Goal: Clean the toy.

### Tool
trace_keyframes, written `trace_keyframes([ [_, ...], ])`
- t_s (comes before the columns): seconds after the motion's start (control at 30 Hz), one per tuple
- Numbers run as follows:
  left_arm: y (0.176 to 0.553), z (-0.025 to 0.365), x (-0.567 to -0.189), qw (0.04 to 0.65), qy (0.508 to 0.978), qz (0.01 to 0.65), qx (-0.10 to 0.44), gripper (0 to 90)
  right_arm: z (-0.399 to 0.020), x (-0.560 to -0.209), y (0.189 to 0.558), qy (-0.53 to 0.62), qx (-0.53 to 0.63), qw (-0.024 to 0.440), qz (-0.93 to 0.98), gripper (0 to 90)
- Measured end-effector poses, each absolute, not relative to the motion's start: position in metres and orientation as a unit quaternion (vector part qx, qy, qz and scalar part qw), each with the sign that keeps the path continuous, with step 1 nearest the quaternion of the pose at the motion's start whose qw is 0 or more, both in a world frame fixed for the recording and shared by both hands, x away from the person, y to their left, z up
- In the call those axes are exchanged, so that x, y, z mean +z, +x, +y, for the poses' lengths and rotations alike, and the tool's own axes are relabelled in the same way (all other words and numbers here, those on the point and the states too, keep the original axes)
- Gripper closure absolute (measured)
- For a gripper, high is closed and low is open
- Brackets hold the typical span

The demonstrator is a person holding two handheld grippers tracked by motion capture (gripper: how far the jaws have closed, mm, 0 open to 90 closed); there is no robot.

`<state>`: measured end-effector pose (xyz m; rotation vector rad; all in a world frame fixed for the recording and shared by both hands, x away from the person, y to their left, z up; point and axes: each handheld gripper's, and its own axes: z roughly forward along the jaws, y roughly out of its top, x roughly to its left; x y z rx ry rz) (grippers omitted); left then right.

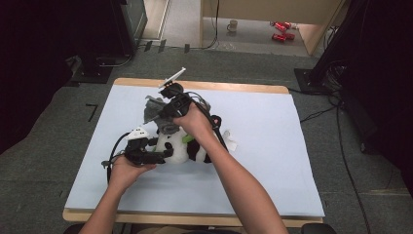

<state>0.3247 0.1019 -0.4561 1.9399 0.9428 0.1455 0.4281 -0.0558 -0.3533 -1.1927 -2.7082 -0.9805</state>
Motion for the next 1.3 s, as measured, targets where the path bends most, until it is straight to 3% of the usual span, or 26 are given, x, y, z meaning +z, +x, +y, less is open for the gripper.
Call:
trace_keyframes([
  [0.13,0.325,0.101,-0.456,0.471,0.790,0.388,0.060,23.6,-0.047,-0.372,0.427,-0.392,-0.292,0.035,-0.872,74.7],
  [0.33,0.325,0.100,-0.458,0.461,0.796,0.386,0.070,24.7,-0.062,-0.389,0.422,-0.394,-0.287,0.020,-0.873,74.8],
  [0.53,0.324,0.097,-0.457,0.454,0.798,0.390,0.071,25.1,-0.078,-0.387,0.415,-0.398,-0.287,-0.025,-0.871,75.1],
  [0.8,0.327,0.098,-0.458,0.459,0.795,0.390,0.063,25.2,-0.098,-0.379,0.416,-0.408,-0.273,-0.035,-0.870,75.7],
  [0.9,0.331,0.101,-0.459,0.465,0.791,0.393,0.052,25.4,-0.116,-0.377,0.416,-0.414,-0.245,-0.066,-0.874,76.3],
  [1.0,0.333,0.097,-0.458,0.466,0.795,0.383,0.064,25.8,-0.138,-0.377,0.417,-0.425,-0.263,-0.050,-0.865,76.3],
  [1.3,0.344,0.098,-0.457,0.468,0.794,0.385,0.046,25.8,-0.165,-0.368,0.422,-0.445,-0.274,-0.069,-0.850,76.2],
])
